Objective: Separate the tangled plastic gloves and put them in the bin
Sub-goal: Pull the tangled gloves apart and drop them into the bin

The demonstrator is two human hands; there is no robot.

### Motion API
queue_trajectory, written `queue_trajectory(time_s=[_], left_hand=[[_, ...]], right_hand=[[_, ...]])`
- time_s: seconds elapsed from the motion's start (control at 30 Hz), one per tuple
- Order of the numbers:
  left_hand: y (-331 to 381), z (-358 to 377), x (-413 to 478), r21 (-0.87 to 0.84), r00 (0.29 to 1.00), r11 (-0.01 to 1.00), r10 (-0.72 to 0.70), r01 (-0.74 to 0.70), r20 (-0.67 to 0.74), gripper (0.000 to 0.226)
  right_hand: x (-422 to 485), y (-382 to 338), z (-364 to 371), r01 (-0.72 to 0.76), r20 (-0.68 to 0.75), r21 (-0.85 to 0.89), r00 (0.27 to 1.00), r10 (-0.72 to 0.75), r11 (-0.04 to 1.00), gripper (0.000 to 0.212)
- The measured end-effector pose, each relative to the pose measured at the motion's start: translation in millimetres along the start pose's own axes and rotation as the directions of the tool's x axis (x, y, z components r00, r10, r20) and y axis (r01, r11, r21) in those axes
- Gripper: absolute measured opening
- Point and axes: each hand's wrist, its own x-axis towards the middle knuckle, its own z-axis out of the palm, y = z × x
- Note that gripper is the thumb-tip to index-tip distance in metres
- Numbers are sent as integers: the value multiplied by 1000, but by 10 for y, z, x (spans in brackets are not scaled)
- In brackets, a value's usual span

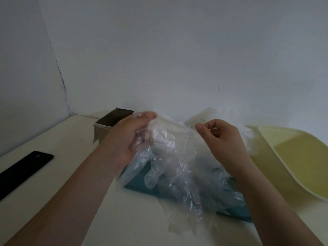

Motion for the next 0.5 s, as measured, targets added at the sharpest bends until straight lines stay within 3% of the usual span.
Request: queue_trajectory(time_s=[0.1,0.17,0.23,0.3,0.37,0.5], left_hand=[[17,-9,-54,-29,988,998,-50,55,148,13],[-14,39,-99,7,960,997,-71,71,269,16],[-66,108,-114,-7,934,998,-53,59,353,15],[-116,158,-102,-21,944,999,-20,29,328,15],[-175,165,-63,9,973,1000,3,-6,231,18],[-257,90,-15,88,988,996,-7,-6,155,15]], right_hand=[[-2,-76,-75,-76,64,178,996,65,981,45],[-5,-138,-121,-213,254,325,958,132,921,65],[-25,-150,-156,-305,462,314,876,136,899,77],[-80,-145,-155,-322,589,341,806,66,883,59],[-117,-141,-151,-362,622,390,781,47,847,41],[-67,-85,-94,-426,547,425,824,148,798,21]])
